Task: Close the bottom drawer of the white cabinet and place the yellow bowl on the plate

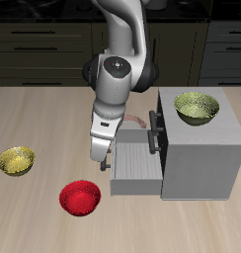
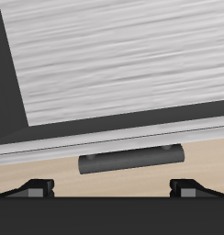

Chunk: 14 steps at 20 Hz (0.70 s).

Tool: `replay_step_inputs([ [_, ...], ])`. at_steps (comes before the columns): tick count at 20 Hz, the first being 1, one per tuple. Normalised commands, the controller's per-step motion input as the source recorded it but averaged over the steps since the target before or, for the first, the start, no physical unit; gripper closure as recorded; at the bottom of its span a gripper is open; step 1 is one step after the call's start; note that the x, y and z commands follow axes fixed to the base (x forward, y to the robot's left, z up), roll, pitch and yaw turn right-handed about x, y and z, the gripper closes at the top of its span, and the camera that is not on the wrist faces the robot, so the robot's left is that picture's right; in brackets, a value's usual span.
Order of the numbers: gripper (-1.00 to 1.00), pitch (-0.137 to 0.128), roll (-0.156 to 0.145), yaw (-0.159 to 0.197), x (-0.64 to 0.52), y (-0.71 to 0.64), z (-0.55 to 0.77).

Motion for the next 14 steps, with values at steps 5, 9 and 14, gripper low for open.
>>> replay_step_inputs([
  [5,-1.00,0.045,0.010,-0.011,-0.09,0.02,-0.33],
  [9,-1.00,-0.019,0.001,0.019,-0.08,0.01,-0.19],
  [14,-1.00,-0.019,0.011,-0.034,-0.01,-0.03,-0.09],
])
